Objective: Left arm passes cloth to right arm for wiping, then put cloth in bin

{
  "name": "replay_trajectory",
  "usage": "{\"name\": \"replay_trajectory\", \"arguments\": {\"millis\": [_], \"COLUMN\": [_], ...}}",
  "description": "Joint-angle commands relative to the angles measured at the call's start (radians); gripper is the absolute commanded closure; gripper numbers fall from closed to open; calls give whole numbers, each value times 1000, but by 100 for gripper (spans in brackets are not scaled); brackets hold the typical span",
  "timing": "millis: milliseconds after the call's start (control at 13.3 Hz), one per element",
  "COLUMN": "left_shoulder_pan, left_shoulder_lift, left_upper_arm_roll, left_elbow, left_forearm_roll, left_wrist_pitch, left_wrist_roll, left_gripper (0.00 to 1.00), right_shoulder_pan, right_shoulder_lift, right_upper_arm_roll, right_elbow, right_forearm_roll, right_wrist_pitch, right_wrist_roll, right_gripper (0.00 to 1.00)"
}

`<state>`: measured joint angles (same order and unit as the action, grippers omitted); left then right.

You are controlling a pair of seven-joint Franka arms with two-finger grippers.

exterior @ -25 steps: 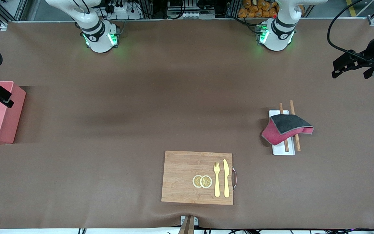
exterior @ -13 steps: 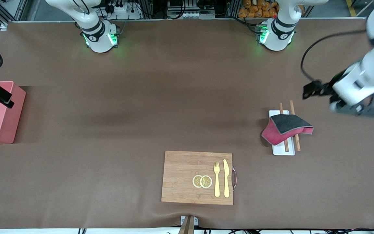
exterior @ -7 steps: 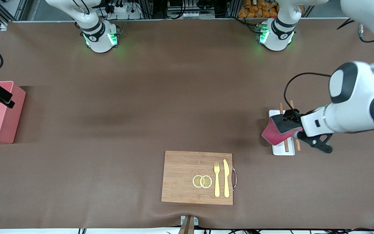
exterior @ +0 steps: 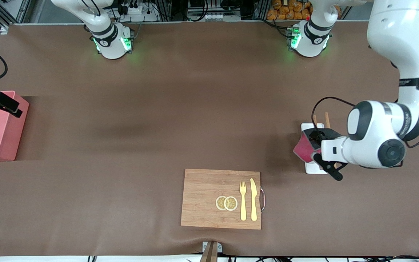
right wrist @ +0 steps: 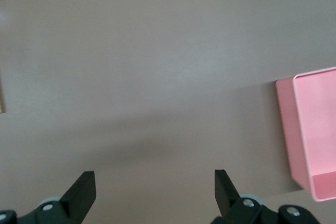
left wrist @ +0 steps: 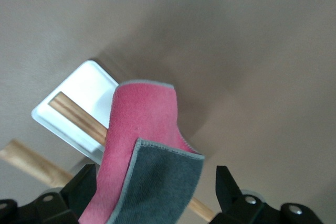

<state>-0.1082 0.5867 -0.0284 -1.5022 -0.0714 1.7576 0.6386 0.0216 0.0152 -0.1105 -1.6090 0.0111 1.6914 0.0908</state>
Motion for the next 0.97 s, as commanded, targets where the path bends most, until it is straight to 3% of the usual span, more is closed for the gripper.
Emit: {"name": "replay_trajectory", "arguments": {"millis": [0, 375, 450, 525, 600, 675, 900], "left_shoulder_pan": [-5, -7, -5, -5, -8, -13, -11], "left_shoulder_lift": [16, 42, 50, 50, 50, 50, 33], "left_upper_arm_roll": [2, 2, 2, 2, 2, 2, 2], "left_elbow": [-3, -7, -7, -7, -6, 0, 7], "left_forearm_roll": [57, 93, 91, 91, 91, 91, 91], "left_wrist_pitch": [2, 0, -10, -12, -15, -32, -38], "left_wrist_roll": [18, 16, 4, -3, -22, -34, -36], "left_gripper": [0, 3, 43, 74, 94, 100, 100], "right_shoulder_pan": [-2, 34, 37, 41, 37, 40, 41], "right_shoulder_lift": [8, 42, 46, 55, 60, 60, 78], "right_upper_arm_roll": [0, 0, 0, 0, 0, 0, -1], "right_elbow": [17, 15, 17, 15, 15, 17, 14], "right_forearm_roll": [71, 181, 182, 191, 207, 207, 199], "right_wrist_pitch": [-54, -102, -102, -104, -110, -136, -177], "right_wrist_roll": [72, 349, 381, 385, 389, 383, 392], "right_gripper": [0, 0, 0, 0, 0, 0, 0]}}
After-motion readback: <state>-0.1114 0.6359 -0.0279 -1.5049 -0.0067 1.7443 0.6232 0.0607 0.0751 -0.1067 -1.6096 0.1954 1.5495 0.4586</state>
